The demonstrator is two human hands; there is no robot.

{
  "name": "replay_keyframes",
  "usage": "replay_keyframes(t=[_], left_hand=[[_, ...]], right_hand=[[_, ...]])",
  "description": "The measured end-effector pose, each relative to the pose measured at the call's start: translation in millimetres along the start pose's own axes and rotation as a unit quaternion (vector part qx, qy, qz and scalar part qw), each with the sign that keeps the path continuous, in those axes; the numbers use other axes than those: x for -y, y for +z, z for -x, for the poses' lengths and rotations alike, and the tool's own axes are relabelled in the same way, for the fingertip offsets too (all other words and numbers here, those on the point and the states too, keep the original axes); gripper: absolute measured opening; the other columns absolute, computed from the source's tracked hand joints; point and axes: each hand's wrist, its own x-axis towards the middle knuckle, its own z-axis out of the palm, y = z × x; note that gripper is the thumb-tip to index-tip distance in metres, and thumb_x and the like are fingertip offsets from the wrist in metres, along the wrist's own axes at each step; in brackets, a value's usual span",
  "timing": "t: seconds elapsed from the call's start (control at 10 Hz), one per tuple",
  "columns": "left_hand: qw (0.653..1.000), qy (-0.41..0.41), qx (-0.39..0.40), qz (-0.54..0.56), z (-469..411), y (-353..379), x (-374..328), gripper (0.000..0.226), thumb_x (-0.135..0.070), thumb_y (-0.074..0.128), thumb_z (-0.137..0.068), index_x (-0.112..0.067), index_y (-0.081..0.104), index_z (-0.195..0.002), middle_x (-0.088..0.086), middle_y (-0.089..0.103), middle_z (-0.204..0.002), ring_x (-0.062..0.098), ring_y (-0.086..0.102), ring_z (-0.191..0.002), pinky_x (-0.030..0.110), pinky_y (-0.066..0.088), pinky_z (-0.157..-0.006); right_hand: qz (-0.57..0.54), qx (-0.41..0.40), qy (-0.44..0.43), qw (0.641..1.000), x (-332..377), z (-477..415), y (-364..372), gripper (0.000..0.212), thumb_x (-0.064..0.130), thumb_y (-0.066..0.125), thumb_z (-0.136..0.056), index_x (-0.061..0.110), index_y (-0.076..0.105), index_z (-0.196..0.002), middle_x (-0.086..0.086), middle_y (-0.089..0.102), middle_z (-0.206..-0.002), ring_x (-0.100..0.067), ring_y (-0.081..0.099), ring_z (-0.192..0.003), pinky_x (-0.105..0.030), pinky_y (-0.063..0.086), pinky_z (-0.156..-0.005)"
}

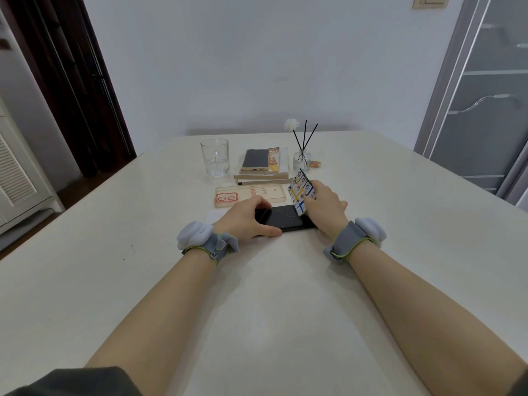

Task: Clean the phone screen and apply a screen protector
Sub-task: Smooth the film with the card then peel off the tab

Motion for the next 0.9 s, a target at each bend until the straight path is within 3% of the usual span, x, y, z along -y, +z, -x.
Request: replay_keyframes(t=[0.5, 0.7, 0.9], left_hand=[[1.0, 0.0, -0.005, 0.003, 0, 1, 0, 0.065, -0.037, 0.079, -0.071, -0.017, 0.051, -0.126, -0.001, 0.055, -0.127, 0.014, 0.049, -0.116, 0.022, 0.037, -0.096], [1.0, 0.001, -0.006, 0.0, -1, 1, 0, 0.066, -0.038, 0.08, -0.07, -0.017, 0.051, -0.126, -0.001, 0.055, -0.126, 0.013, 0.049, -0.115, 0.021, 0.036, -0.094], [1.0, 0.002, -0.004, 0.006, -1, 1, 1, 0.065, -0.038, 0.08, -0.07, -0.017, 0.051, -0.125, -0.002, 0.055, -0.125, 0.013, 0.049, -0.114, 0.021, 0.036, -0.093]], right_hand=[[0.015, -0.016, -0.003, 1.0, -2, 2, -3, 0.03, 0.013, 0.039, -0.09, 0.015, 0.053, -0.116, -0.008, 0.062, -0.119, -0.032, 0.054, -0.106, -0.039, 0.025, -0.092], [0.021, 0.015, -0.035, 0.999, 5, 7, 4, 0.033, 0.012, 0.038, -0.089, 0.016, 0.052, -0.119, -0.007, 0.062, -0.122, -0.032, 0.054, -0.107, -0.039, 0.025, -0.092], [-0.007, -0.027, 0.008, 1.0, -3, 5, -9, 0.029, 0.014, 0.041, -0.088, 0.017, 0.056, -0.112, -0.007, 0.064, -0.116, -0.031, 0.055, -0.102, -0.039, 0.025, -0.093]])
